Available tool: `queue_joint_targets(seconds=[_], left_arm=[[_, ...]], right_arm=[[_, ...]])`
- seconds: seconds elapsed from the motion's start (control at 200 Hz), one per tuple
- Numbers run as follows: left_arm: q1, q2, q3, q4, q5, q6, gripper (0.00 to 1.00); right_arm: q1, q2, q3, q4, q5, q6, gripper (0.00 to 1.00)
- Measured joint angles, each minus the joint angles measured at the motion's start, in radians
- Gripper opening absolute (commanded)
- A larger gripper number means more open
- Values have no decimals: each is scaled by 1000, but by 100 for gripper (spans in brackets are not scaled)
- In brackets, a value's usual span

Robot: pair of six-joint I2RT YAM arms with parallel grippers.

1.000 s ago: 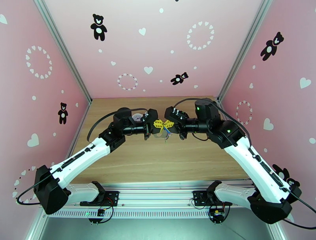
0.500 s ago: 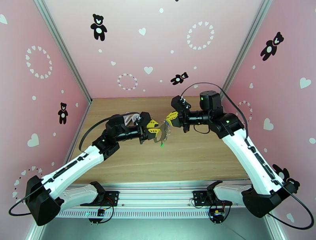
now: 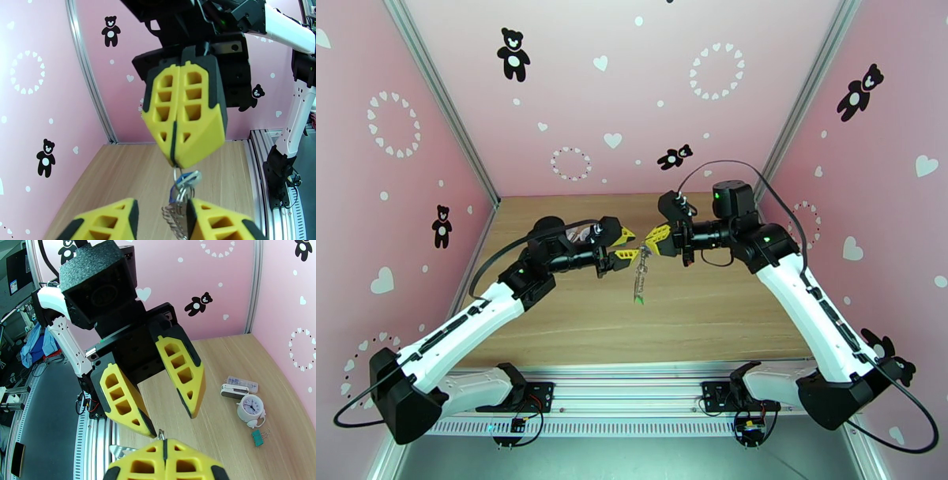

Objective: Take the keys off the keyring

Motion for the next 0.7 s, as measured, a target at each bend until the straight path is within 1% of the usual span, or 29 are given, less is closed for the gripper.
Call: queue_joint_targets(seconds=[0.24,0.38,0.455,0.586,0.701], left_arm=[[0,10,0,-14,19,6,28],[0,27,2,-13,27,4,27],[0,42,6,-11,29,3,24],[0,61,11,-8,30,-5,25],[0,63,13,-2,31,-14,23]], right_arm=[[0,0,-3,26,3,19,0],[0,0,-8,38,14,26,0],[0,0,-16,45,21,26,0],[0,0,-31,46,33,26,0],[0,0,-44,48,41,26,0]])
